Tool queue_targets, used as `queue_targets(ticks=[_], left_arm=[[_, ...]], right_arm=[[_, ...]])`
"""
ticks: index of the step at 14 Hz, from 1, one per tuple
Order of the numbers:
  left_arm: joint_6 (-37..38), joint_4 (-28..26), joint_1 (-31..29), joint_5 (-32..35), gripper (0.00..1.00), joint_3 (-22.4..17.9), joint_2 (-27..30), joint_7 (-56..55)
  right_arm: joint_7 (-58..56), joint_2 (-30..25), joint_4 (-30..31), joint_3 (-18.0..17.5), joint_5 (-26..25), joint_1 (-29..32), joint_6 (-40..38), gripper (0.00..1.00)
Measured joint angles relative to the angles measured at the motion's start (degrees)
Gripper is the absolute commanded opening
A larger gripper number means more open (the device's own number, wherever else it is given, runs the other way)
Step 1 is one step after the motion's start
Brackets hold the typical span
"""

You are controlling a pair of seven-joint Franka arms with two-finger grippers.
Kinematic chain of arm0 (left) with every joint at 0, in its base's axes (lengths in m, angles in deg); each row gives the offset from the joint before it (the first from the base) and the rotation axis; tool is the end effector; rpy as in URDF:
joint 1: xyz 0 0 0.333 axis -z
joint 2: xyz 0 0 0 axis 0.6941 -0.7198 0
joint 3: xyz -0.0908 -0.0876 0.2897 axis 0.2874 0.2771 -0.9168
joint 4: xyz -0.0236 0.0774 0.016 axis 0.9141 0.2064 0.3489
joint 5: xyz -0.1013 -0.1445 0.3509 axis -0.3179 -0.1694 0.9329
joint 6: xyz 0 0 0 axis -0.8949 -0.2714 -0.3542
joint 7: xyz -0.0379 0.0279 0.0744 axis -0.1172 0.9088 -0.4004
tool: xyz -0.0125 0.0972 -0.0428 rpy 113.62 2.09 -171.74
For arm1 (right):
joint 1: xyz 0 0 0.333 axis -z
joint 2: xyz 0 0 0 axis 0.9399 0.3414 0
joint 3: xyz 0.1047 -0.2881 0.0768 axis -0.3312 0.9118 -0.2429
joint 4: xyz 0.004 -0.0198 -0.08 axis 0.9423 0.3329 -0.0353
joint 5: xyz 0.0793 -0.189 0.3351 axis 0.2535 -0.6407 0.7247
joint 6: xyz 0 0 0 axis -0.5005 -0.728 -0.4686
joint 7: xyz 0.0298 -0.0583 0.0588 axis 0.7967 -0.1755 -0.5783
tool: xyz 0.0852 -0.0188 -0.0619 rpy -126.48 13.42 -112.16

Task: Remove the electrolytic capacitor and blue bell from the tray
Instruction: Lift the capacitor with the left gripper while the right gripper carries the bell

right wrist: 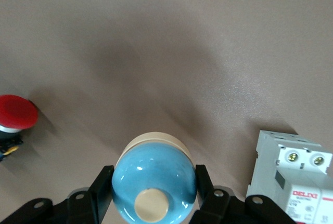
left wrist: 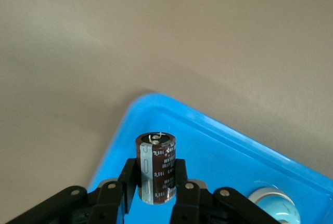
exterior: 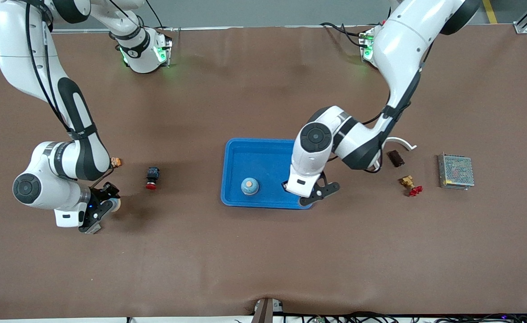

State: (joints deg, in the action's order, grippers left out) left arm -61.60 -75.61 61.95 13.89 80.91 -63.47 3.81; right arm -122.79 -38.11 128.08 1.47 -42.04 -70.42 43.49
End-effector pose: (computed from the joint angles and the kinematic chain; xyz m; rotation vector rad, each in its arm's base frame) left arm 0.6088 -0.3958 0.3035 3.0657 0.6299 0.1051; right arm 0.6701 -0.0309 0.2126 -2.8331 -1.2127 0.1338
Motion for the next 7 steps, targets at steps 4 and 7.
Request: queue_targets(ticks=[4,7], left_arm=[[7.19,0.39,-5.84,0.0,0.0,-0.05,4.53,10.4],[12.37,0.38,-10.12,0.0,0.0,0.06,6.42,16.22]], right_arm=[[-3.4,2.01,0.09,-0.03,1.87,0.74,1.5,0.57],[-4.05,2.67,0.63,-0.08,2.16,0.92,3.12,0.56]])
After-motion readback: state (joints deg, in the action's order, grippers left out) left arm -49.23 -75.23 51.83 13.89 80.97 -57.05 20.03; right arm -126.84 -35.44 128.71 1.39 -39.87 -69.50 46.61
